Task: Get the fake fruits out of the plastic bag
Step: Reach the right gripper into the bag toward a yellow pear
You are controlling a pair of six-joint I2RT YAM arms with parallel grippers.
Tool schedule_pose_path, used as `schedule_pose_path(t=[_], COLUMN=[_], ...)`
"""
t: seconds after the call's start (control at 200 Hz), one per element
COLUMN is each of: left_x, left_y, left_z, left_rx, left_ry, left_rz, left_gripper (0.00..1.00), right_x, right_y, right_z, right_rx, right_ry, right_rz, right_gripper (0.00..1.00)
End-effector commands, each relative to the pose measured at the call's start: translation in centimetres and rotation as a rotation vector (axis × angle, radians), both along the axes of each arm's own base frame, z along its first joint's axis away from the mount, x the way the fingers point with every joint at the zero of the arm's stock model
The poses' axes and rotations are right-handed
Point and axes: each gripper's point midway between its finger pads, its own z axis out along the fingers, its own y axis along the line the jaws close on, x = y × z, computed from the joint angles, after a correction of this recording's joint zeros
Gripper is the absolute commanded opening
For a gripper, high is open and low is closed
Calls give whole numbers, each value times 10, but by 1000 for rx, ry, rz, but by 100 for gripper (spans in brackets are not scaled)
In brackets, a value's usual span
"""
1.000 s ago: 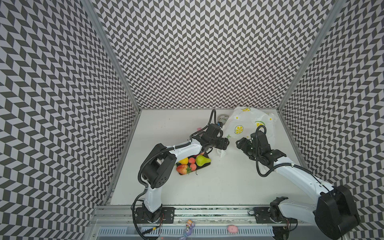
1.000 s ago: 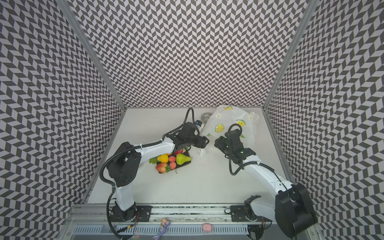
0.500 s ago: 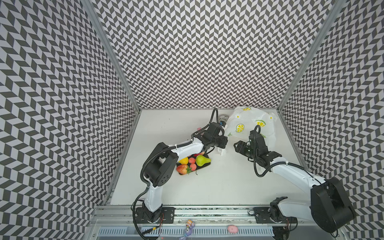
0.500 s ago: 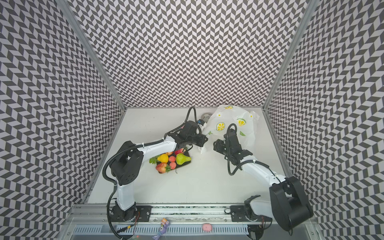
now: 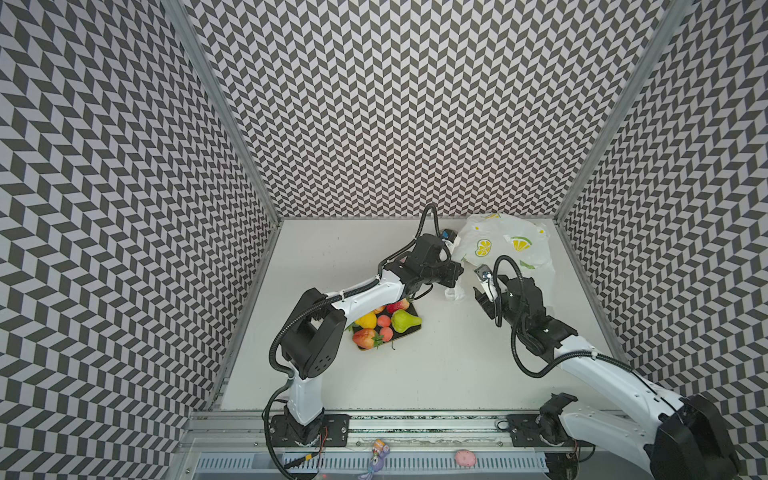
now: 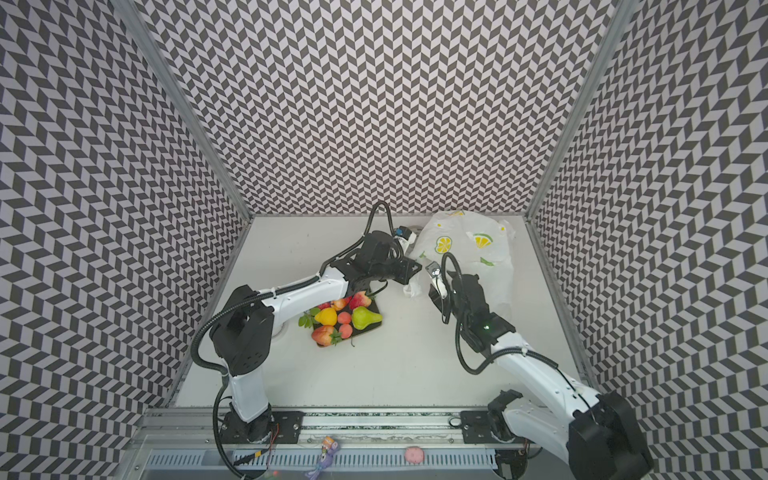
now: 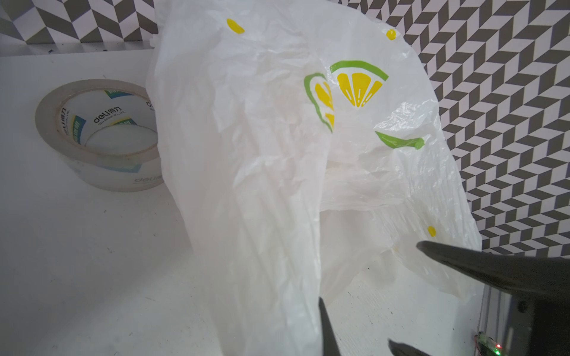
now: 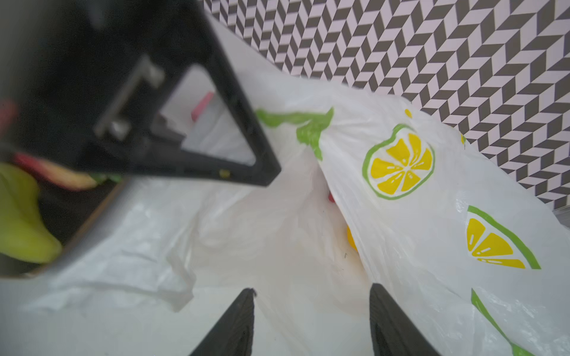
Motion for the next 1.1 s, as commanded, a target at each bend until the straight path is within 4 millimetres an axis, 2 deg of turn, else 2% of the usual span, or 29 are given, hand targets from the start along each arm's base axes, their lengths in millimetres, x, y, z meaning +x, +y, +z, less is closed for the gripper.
schedule_pose_path(t=[0.0,0.19,0.446,0.771,1.001,1.092], left_x=[1,0,1,-5,-12,-14], left_y=[-3,-1,0,3,1,-1], left_z=[35,36,41,49,54,55], left_rx=[-60,-57,-60,-56,-67,-72], left_ry=[-59,-60,-73,-89,-93,-94], left_rz=[-20,-25,-23,-44,-62,-71], left_gripper=[0,0,0,0,0,0], right_x=[11,32,60,79,90,95], right_y=[-18,-33,-55,-85,-100,-105], right_z=[-11,-29,-48,-64,-62,-63], right_rx=[-280,-469,-592,-597,-625,-567], right_ry=[-64,-98,-80,14,29,54], right_rz=[24,-32,-166,-298,-394,-456], right_gripper=[56,50,48,47,55,58])
